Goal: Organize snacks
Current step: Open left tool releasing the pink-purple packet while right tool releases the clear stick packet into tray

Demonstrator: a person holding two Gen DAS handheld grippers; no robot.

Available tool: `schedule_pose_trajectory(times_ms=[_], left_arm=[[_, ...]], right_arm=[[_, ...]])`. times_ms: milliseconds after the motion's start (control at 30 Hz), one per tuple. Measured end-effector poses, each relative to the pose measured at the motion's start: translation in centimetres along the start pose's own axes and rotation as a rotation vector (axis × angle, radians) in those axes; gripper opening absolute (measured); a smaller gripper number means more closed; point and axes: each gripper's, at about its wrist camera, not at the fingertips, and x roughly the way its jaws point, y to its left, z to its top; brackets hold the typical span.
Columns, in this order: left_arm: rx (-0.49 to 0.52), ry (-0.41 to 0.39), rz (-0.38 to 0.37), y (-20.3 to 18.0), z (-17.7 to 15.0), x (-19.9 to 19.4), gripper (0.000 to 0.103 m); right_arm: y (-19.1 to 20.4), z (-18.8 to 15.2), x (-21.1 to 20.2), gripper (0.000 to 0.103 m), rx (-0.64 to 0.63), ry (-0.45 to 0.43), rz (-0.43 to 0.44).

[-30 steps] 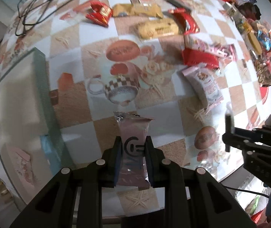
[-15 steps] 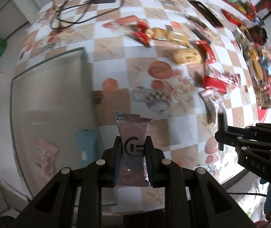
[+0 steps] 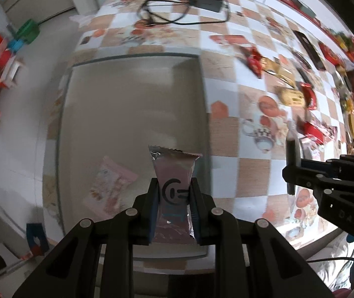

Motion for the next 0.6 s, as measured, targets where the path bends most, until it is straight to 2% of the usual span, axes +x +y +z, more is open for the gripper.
schedule_pose_trajectory(times_ms=[333,600], left_arm=[[-0.066,0.022,0.016,4.2,-1.0,0.5,0.025],[-0.075,0.054,0.021,5.5,-1.4,1.4,0.025]], right_arm=[[6.5,1.7,1.9,0.017,-0.1,0.027,0.035],[10.2,3.5,4.2,0.017,-0.136,0.059,0.056]])
